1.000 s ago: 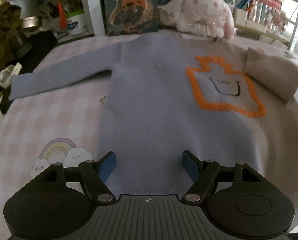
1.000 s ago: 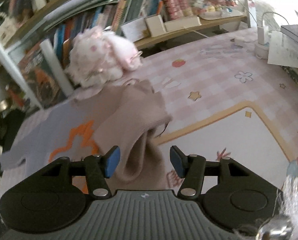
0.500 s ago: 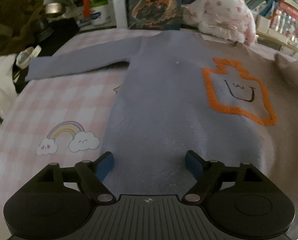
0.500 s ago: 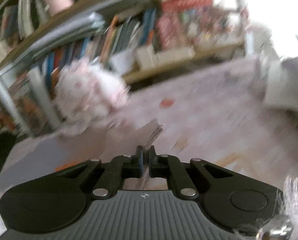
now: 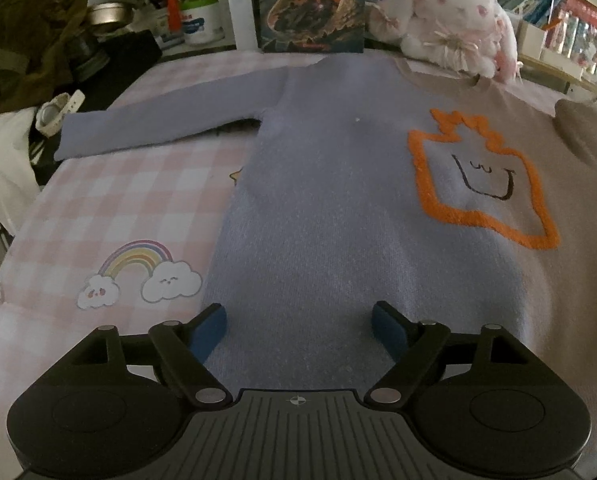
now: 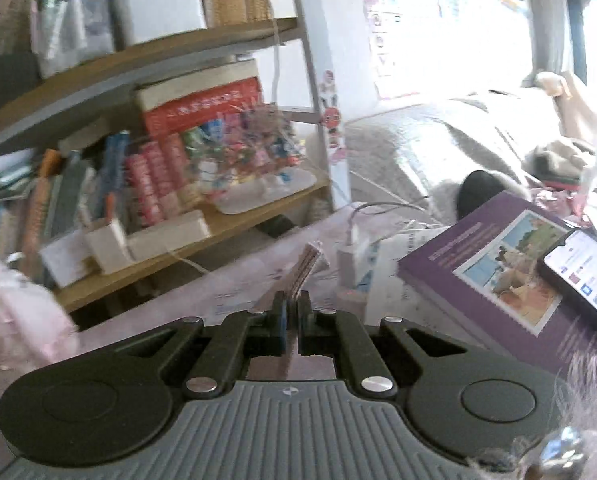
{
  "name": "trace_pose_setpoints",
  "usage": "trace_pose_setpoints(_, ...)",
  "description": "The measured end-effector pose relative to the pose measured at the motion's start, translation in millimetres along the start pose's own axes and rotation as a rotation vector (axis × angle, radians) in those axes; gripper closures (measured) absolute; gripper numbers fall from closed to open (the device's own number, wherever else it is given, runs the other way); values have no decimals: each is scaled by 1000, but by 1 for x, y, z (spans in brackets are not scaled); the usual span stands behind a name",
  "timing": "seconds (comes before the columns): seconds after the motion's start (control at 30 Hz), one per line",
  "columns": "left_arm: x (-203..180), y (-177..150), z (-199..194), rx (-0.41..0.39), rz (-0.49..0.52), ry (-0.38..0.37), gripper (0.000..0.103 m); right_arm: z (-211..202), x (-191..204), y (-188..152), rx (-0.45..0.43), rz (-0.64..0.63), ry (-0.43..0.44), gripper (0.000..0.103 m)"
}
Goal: Fold clothes
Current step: 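Grasp the pink sleeve cuff with the right gripper, stretch it outward, release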
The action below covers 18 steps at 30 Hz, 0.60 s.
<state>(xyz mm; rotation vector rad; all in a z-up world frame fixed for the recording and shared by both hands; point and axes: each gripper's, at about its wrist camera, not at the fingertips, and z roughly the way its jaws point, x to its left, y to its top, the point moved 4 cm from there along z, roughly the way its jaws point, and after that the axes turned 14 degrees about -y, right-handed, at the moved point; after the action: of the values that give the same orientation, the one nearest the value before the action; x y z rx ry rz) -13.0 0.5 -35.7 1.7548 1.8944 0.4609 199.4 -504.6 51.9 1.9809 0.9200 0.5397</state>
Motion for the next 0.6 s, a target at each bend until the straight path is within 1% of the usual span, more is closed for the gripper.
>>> trace_pose_setpoints(0.13, -2, 2, -13, -42, 23, 1, 21, 14, 1, -9, 44, -18, -41, 98)
trace_pose_setpoints(0.2, 1, 4, -19, -63, 19, 5, 21, 19, 3, -16, 79, -31, -50, 94)
trace_pose_setpoints(0.23, 4, 4, -21, -68, 9, 14, 21, 19, 5, -19, 102, -36, -43, 75)
trace_pose_setpoints(0.3, 11, 5, -26, -80, -10, 32, 21, 11, 10, -29, 138, -43, -1, 52)
trace_pose_setpoints(0.4, 24, 4, -30, -87, -64, 52, 21, -11, 22, -49, 180, -68, 88, 53)
trace_pose_setpoints(0.47, 34, 2, -31, -89, -101, 61, 21, -28, 30, -70, 244, -91, 167, 52)
trace_pose_setpoints(0.53, 44, 0, -32, -97, -129, 64, 21, -49, 37, -95, 308, -151, 261, 52)
trace_pose_setpoints(0.6, 53, -3, -31, -96, -156, 51, 21, -70, 42, -115, 342, -226, 327, 52)
